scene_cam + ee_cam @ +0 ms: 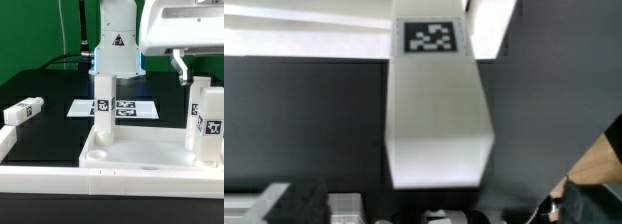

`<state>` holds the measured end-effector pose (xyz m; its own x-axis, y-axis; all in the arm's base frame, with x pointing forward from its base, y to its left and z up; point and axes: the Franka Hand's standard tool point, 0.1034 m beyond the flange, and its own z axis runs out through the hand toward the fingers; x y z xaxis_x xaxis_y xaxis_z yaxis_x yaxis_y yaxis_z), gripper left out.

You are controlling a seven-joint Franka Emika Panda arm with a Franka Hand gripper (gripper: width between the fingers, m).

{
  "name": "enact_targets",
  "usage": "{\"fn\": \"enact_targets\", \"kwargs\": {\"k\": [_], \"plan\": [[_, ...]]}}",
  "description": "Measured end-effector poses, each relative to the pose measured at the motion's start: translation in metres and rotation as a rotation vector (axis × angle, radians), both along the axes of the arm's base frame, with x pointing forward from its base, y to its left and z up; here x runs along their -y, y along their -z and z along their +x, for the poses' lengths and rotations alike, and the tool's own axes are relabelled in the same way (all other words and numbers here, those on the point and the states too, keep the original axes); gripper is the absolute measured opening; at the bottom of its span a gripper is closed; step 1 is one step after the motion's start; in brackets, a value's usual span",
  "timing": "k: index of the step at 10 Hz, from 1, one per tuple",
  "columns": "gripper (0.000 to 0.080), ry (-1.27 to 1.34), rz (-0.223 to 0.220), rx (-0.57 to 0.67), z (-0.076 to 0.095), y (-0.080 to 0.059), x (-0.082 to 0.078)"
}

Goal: Assemble desk

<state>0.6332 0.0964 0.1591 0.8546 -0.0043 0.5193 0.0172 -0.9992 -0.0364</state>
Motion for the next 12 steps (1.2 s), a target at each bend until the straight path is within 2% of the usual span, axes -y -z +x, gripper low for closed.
{"fn": "enact_targets", "kwargs": {"k": [3, 4, 5, 7, 10, 12], "plan": [[0.0649, -0.002, 0.003, -0.025, -0.002, 0.006, -0.001], [0.0649, -0.005, 0.004, -0.051, -0.006, 0.013, -0.002], [0.0649, -0.012, 0.026, -0.157, -0.012, 0.023, -0.006], [0.0649, -0.029, 0.046, -0.313, -0.01, 0.025, -0.005], [0.0649, -0.038, 0.031, -0.526, -0.014, 0.035, -0.004], [0.0649, -0.041, 0.013, -0.553, -0.003, 0.033, -0.003]]}}
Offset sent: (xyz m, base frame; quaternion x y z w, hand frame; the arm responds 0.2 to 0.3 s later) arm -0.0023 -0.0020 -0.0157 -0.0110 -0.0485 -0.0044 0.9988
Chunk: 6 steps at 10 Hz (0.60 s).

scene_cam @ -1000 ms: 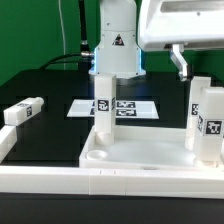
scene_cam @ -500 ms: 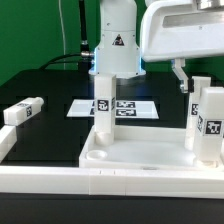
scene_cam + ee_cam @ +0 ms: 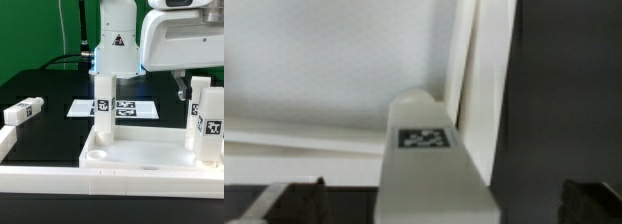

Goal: Assemble desk

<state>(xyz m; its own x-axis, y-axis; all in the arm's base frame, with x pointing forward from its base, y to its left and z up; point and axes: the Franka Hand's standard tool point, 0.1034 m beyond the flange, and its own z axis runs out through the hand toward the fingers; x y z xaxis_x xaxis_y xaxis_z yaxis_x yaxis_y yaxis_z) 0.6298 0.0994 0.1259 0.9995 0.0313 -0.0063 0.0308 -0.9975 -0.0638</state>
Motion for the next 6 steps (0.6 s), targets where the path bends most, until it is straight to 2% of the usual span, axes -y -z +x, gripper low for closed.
{"fn": "enact_targets", "kwargs": {"k": [1, 3, 5, 6], "plan": [[0.0649, -0.015, -0.034, 0.004, 0.004, 0.0, 0.0051], [0.0649, -0.012, -0.04, 0.004, 0.0044, 0.0006, 0.0056], [0.039, -0.017, -0.04, 0.005, 0.0035, 0.0019, 0.0046], [0.0287, -0.015, -0.04, 0.005, 0.0037, 0.0018, 0.0051]]}}
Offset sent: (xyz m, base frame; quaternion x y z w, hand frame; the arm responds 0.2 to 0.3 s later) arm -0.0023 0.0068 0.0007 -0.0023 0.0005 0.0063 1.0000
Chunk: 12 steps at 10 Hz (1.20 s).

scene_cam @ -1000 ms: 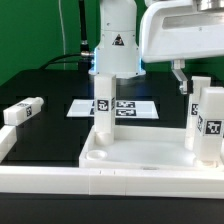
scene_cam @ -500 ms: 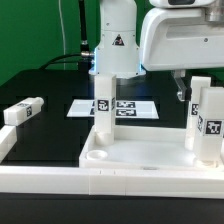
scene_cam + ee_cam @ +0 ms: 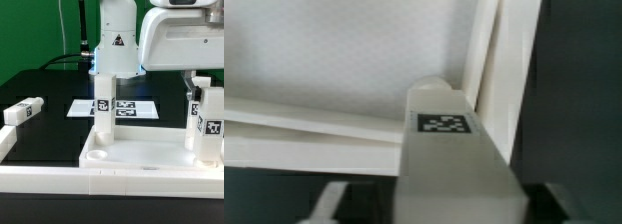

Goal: Assemble desk

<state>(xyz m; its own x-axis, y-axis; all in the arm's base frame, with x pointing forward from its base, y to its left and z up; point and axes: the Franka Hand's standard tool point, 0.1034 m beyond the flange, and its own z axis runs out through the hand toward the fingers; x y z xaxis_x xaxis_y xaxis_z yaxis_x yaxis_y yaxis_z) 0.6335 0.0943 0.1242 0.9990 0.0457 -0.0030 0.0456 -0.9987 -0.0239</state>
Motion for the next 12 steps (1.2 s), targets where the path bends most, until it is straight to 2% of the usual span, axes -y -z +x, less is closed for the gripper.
{"fn": "enact_targets", "kwargs": {"k": [4, 6, 9, 12], "plan": [[0.0289, 0.064, 0.001, -0.002, 0.0, 0.0, -0.0001], [0.0289, 0.194, 0.002, -0.005, 0.0, 0.0001, -0.0004], [0.029, 0.508, 0.011, -0.013, 0.0003, -0.0003, -0.0004], [0.029, 0.858, 0.053, -0.003, 0.0005, 0.0018, -0.0004]]}}
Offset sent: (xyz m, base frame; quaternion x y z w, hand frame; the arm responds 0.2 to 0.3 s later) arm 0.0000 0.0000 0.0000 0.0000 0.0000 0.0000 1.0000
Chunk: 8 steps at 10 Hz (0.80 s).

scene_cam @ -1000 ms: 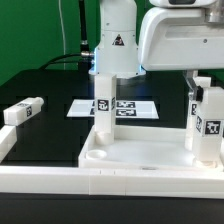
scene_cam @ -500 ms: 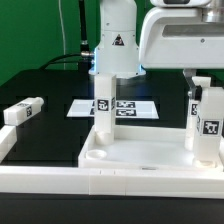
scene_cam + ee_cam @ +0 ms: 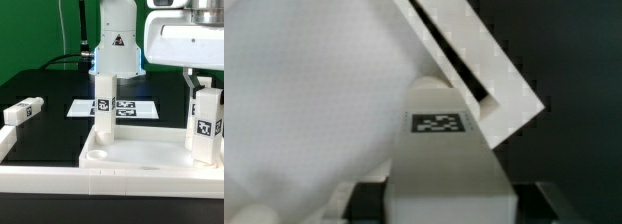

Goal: Assemble desk

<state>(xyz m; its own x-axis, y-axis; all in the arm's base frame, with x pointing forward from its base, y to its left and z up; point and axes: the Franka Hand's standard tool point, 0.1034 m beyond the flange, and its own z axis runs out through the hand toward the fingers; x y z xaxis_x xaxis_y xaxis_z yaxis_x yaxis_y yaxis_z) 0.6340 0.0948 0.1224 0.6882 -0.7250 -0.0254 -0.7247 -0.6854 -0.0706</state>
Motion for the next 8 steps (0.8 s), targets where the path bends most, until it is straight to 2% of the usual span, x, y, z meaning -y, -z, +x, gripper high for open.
{"fn": "enact_targets", "kwargs": {"k": [3, 6, 7, 8], "plan": [[0.029, 0.303, 0.041, -0.008, 0.0017, 0.0005, 0.0004], [0.029, 0.374, 0.044, -0.013, 0.0017, 0.001, -0.0005], [0.0465, 0.344, 0.041, -0.012, 0.0015, 0.0013, -0.0005], [0.0583, 0.304, 0.023, -0.015, 0.0006, 0.0017, -0.0006]]}}
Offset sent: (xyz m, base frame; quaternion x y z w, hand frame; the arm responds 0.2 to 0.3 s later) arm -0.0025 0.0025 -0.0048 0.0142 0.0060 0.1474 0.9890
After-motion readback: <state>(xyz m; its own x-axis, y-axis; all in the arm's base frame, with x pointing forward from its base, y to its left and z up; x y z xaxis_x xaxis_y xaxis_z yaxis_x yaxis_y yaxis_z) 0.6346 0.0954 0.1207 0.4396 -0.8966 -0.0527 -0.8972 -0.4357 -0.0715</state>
